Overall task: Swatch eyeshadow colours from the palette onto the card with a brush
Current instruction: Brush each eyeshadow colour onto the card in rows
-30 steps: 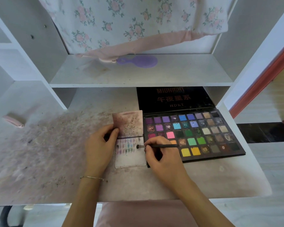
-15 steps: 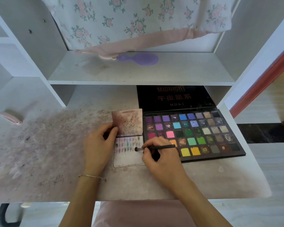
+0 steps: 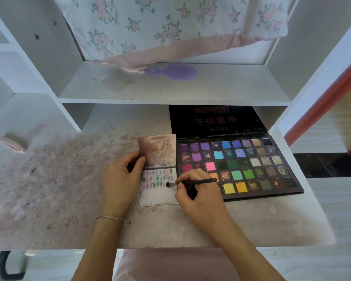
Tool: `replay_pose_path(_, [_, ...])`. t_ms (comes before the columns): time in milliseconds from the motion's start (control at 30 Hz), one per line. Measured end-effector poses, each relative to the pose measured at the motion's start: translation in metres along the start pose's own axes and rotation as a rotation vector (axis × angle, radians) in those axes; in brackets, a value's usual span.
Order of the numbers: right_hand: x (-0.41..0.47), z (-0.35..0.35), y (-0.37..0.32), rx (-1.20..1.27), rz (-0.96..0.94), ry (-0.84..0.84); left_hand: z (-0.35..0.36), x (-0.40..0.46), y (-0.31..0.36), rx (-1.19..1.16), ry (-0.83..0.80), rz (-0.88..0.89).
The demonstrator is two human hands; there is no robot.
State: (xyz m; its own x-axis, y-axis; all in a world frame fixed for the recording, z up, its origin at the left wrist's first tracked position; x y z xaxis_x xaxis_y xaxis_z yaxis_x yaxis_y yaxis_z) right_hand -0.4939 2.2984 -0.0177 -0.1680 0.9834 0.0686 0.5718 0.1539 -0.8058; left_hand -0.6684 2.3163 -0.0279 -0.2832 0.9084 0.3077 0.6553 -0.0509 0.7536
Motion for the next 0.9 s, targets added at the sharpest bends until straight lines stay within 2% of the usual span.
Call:
replay_pose_path(800, [0.0016,0.0009,0.0005,-0.005,-0.024,-0.003,0.0010,0.0005,-0.0008,0.005,0.019,0.012])
replay_pose_path(900, [0.0005,-0.0018,0.0012,0.111,-0.023,0.048,0.0009,0.0004,-0.0006,-0.004,0.021,0.007])
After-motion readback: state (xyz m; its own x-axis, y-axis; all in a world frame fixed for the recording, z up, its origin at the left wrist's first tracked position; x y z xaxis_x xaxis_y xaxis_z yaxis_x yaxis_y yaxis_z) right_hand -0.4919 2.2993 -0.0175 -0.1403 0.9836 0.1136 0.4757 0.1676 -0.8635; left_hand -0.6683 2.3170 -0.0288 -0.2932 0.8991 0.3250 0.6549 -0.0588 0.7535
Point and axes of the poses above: each hand's wrist, its own x-axis towards the middle knuckle, its own z-axis out of the palm, y = z × x, the point moved 1 cm from there along x, towards the middle knuckle, and after that the axes turned 8 degrees about z, right-handed, at the moved point
